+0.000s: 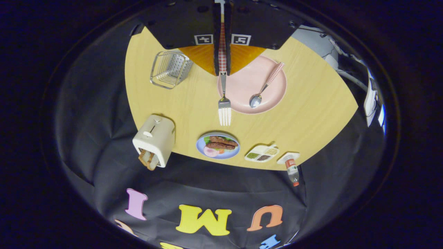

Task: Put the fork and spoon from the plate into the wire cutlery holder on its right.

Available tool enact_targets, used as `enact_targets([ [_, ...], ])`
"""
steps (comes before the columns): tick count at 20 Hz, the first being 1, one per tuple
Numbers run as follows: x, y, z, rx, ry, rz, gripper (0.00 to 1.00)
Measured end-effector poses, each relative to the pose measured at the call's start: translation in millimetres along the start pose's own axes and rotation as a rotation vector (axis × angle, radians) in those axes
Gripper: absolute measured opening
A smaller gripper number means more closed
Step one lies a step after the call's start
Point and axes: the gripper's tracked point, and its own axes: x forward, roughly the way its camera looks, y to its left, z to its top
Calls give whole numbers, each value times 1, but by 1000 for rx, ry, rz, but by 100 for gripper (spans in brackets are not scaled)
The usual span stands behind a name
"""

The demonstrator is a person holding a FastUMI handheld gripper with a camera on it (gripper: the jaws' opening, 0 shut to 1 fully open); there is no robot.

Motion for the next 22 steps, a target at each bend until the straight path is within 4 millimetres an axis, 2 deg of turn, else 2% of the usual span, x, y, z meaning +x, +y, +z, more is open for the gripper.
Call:
enact_targets([
  [5, -29, -51, -1, 42, 21, -45, 4],
  [10, -46, -88, -12, 135, 100, -80, 4],
  [17, -62, -102, -27, 262, 253, -48, 5],
  [19, -64, -101, -34, 280, 321, -30, 5],
  [22, -57, -110, -43, 277, 410, -55, 5],
])
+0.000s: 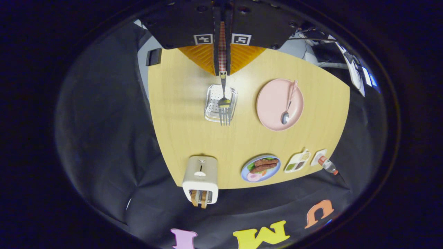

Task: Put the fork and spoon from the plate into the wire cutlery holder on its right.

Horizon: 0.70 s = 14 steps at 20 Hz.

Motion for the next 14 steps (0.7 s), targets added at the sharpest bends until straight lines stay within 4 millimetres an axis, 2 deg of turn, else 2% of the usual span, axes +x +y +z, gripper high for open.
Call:
enact_targets([
  [5, 23, 5, -8, 55, 172, 43, 5],
  [14, 54, 11, 5, 104, 403, 21, 5],
])
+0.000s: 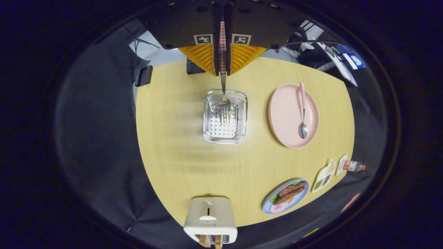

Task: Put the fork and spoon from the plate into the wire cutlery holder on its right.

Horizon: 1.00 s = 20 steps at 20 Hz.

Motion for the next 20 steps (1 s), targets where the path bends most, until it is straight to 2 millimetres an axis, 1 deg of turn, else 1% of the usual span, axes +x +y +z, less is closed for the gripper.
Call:
enact_targets([
  [3, 7, 4, 2, -20, 78, 4, 5],
  [5, 10, 8, 8, -41, 106, 10, 7],
  [8, 16, 9, 15, -47, 126, 2, 7],
  [12, 18, 3, 25, -47, 125, -28, 7],
  [13, 19, 2, 25, -59, 123, -28, 9],
  [16, 18, 5, 26, -83, 111, -17, 9],
  [20, 16, 2, 30, -83, 65, -19, 12],
])
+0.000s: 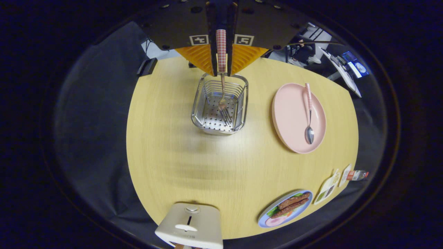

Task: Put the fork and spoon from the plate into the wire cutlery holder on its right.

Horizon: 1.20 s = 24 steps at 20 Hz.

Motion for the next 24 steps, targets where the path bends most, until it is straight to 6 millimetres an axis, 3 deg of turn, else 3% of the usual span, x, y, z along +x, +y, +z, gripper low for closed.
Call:
enact_targets([
  [2, -3, -2, 0, 0, -28, -1, 12],
  [3, -4, -3, 0, 0, -44, -1, 21],
  [5, -6, -5, 0, 17, -70, 0, 28],
  [11, -17, -1, -6, 37, -143, 17, 31],
  [14, -30, 12, -1, 2, -231, 29, 39],
  [16, -40, 25, 4, -10, -298, 37, 49],
  [21, -58, 55, 24, -15, -484, 46, 87],
  [24, -64, 77, 31, -41, -597, 53, 97],
])
